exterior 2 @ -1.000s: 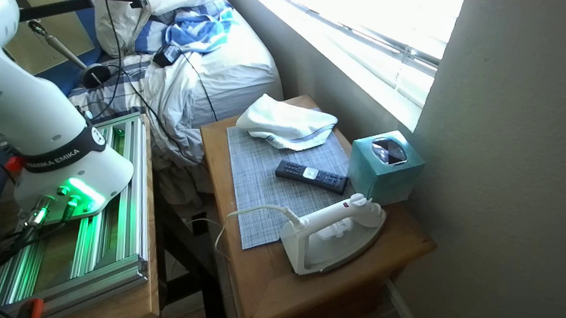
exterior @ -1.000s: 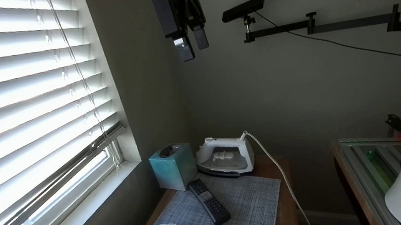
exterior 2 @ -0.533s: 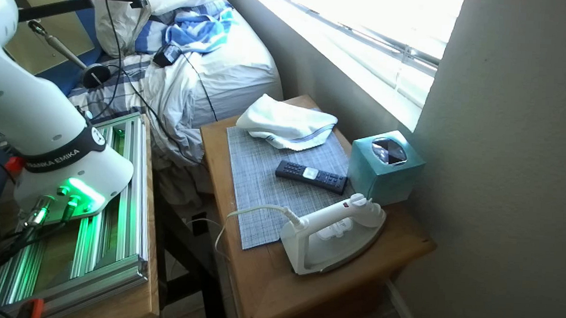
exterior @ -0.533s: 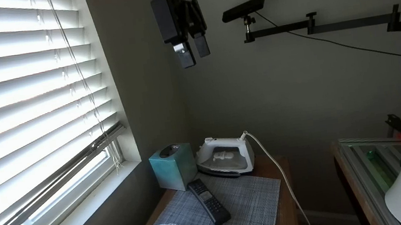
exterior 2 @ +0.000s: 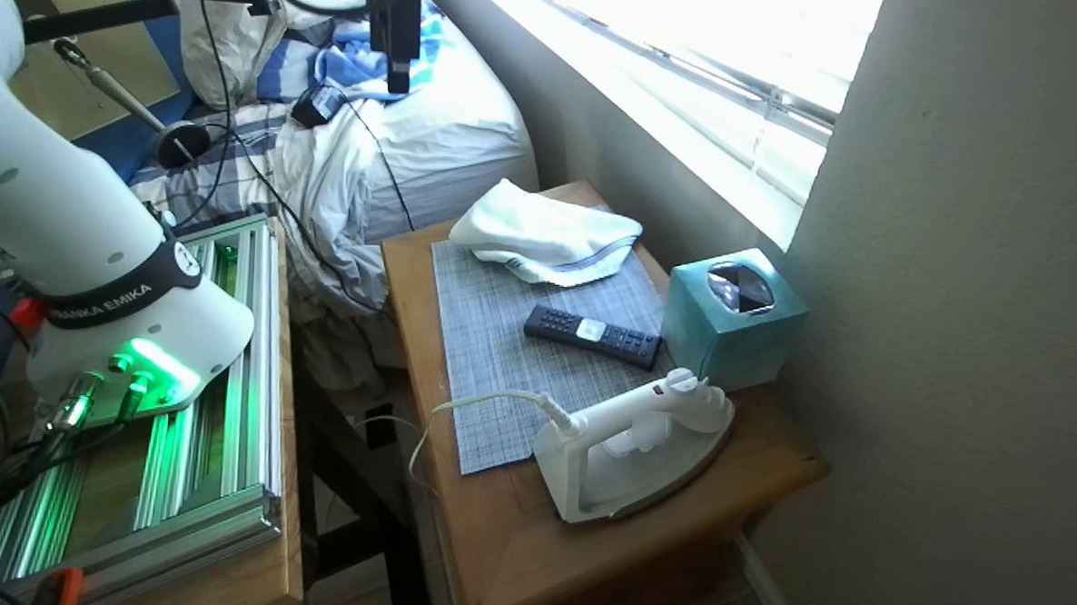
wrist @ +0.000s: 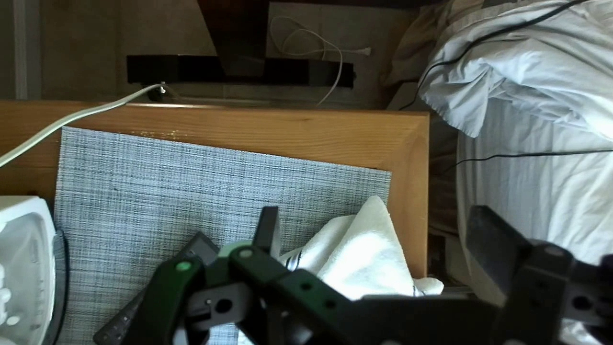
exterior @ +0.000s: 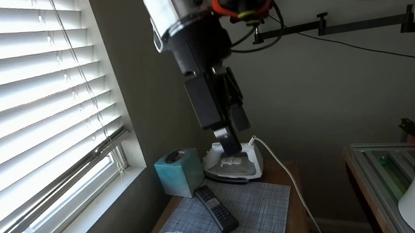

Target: Fold the kitchen towel

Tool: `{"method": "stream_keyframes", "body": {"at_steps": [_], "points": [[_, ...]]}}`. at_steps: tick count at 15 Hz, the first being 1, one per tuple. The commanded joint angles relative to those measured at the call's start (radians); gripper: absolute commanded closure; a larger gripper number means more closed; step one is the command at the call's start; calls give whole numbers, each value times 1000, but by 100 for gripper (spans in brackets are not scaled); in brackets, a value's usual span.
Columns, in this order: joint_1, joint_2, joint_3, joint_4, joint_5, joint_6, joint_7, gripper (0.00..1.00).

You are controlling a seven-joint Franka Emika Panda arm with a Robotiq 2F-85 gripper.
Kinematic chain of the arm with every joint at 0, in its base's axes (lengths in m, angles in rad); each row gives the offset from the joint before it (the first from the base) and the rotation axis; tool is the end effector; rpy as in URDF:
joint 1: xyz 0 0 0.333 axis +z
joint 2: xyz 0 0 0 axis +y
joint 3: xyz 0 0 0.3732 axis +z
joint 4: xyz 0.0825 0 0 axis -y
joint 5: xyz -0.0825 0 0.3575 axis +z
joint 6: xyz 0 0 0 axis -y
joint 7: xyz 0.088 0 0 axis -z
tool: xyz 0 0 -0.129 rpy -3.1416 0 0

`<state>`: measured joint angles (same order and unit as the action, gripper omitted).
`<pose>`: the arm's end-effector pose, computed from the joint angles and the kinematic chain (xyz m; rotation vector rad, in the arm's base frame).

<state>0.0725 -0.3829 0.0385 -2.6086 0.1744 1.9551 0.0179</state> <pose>0.3184 0.0508 0.4106 -2.9926 -0.0012 0.4185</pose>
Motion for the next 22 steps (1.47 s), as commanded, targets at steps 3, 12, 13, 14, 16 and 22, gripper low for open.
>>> {"method": "stream_keyframes", "body": {"at_steps": [3, 12, 13, 14, 16, 22], "points": [[8, 35, 52, -83, -12, 108, 65, 0], [162, 186, 53, -150, 283, 576, -156, 0], [181, 217, 64, -156, 304, 632, -177, 0], [193, 258, 75, -158, 306, 682, -195, 0], [199, 363, 100, -161, 278, 771, -176, 0], [175, 644, 175, -155, 220, 1007, -61, 0]]}}
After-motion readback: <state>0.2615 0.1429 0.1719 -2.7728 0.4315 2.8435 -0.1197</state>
